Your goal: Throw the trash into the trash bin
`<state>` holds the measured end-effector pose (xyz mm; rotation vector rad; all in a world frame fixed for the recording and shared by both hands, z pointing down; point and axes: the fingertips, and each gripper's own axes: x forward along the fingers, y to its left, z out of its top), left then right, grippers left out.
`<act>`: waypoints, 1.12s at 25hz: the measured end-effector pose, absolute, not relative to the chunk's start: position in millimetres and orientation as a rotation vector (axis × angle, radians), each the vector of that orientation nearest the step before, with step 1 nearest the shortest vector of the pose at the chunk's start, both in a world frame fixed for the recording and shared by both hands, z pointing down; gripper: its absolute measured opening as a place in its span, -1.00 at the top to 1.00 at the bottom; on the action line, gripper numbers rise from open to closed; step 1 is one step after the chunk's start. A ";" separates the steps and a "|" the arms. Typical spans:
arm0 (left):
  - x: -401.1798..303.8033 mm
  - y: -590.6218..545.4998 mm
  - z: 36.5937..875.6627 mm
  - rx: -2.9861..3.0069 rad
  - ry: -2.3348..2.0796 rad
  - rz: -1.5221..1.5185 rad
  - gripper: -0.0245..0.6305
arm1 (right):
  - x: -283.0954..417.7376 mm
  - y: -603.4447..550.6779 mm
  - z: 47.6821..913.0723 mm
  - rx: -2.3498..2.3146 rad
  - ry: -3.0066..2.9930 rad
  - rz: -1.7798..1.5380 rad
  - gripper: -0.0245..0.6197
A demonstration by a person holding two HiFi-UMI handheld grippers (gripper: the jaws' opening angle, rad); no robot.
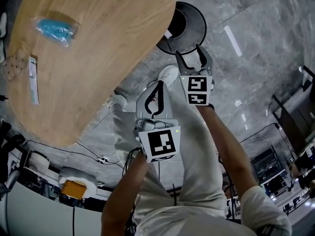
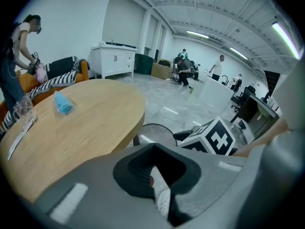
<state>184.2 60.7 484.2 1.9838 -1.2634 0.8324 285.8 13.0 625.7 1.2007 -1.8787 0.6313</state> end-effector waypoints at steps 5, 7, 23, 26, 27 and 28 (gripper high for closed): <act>181.3 56.5 457.3 2.022 -1.263 0.823 0.93 | 272.9 6.3 583.5 1.231 -1.924 0.599 0.07; 175.6 55.5 447.5 2.024 -1.274 0.817 0.93 | 268.9 5.3 570.3 1.244 -1.922 0.581 0.16; 101.1 79.1 399.9 1.993 -1.320 0.794 0.93 | 197.9 23.6 482.7 1.211 -1.990 0.446 0.85; 76.5 75.0 387.1 1.977 -1.375 0.776 0.93 | 164.4 20.6 468.7 1.169 -2.030 0.400 0.85; 68.8 74.9 382.9 1.971 -1.391 0.768 0.93 | 153.4 19.5 463.0 1.160 -2.042 0.391 0.85; 60.7 76.2 379.1 1.962 -1.404 0.760 0.93 | 141.7 19.5 457.4 1.148 -2.056 0.385 0.85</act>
